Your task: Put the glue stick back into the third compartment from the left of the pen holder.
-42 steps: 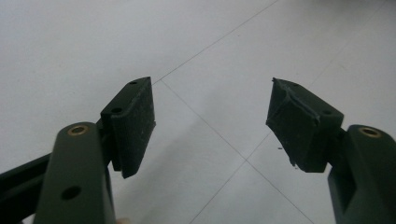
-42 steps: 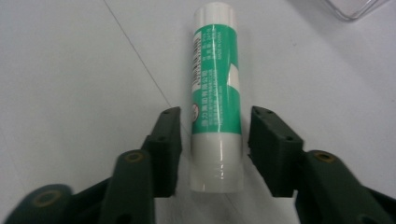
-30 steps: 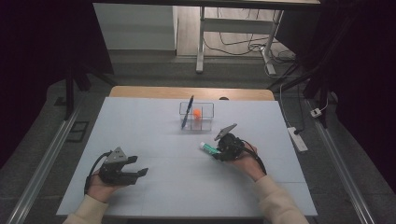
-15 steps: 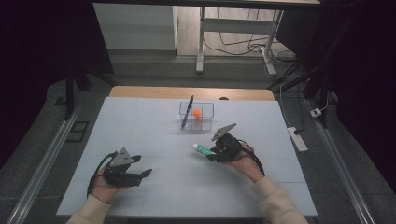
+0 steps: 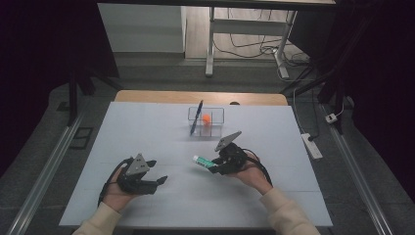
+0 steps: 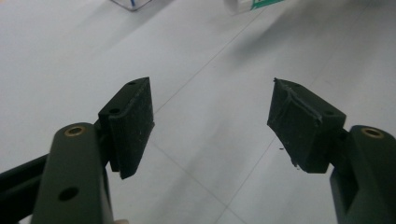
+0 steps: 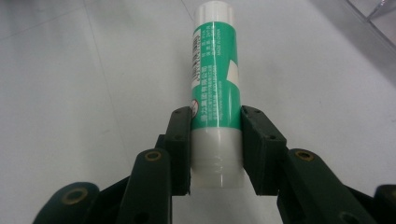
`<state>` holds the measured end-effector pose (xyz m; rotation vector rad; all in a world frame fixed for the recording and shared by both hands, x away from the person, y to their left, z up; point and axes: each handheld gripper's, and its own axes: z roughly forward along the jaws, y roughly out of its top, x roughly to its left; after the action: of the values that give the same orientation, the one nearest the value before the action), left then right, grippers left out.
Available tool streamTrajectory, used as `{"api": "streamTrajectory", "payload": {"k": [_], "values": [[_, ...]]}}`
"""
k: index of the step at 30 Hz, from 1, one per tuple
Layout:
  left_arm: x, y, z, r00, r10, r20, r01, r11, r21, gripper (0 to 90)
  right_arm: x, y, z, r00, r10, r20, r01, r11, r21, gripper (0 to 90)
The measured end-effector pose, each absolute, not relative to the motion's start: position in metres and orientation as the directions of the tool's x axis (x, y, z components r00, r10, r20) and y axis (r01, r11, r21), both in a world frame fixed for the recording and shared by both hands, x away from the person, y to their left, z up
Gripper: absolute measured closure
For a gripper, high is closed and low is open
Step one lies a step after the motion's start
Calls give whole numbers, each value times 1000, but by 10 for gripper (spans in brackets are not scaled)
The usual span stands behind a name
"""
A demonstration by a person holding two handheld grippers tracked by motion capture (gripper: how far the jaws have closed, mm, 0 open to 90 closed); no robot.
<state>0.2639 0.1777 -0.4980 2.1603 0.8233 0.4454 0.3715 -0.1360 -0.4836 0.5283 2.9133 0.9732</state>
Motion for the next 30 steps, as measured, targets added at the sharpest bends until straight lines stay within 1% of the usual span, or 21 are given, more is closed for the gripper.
{"api": "streamTrajectory", "payload": {"k": [7,14,20,30], "values": [[268,166,-496,735,675,62,405,-511,758,293,370,-132,-485,-944,315,101,311,743,593,646],[271,155,-496,750,655,95,386,-549,741,243,367,-125,-487,-948,294,123,309,751,583,645],[275,143,-494,768,626,137,349,-588,730,236,364,-117,-488,-952,274,137,301,758,578,646],[284,127,-495,789,593,163,325,-626,708,226,362,-112,-491,-952,265,154,304,759,576,645]]}}
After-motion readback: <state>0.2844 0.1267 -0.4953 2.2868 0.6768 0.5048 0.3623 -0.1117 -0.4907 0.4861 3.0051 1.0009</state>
